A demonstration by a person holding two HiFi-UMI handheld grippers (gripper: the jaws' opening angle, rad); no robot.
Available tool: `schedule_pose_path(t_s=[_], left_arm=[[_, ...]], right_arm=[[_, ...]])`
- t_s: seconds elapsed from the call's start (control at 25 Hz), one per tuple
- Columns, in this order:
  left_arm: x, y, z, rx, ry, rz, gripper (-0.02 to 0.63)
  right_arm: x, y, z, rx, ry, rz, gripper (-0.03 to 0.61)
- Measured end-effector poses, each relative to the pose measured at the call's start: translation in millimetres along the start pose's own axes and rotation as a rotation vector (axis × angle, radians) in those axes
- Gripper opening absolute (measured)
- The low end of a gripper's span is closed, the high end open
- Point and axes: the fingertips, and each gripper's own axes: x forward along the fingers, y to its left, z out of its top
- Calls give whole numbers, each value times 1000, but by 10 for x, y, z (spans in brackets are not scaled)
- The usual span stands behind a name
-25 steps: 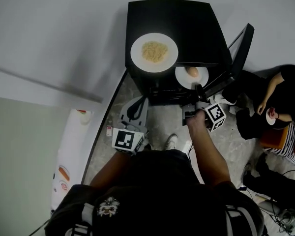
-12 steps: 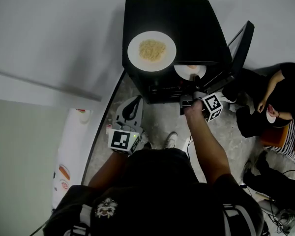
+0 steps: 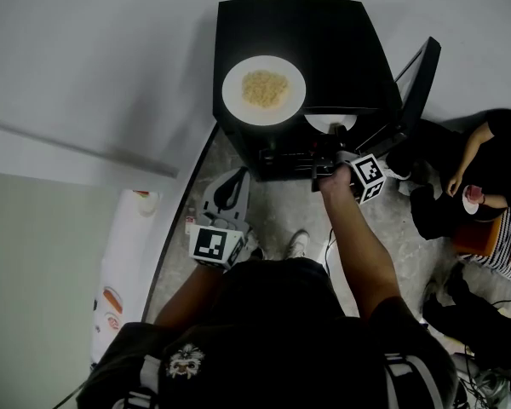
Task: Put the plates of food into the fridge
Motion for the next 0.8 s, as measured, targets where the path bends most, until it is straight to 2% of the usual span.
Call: schedule_pose_path(t_s=[0.4,0.48,0.56,0.8], left_arm=[[-24,-83,19,-5,2,-29,23],[-29,-104,32,-4,-2,-34,23],[-32,-110,28,-2,-1,-37,23],[-9,-116,61,0,-16,-45,23]], right_arm=[[37,55,27,-30,-30,23,35],[13,55,54,-41,-37,30,94],[-25,76,67,-64,-39,41,125],[-316,323,61,-148,-27,87,137]])
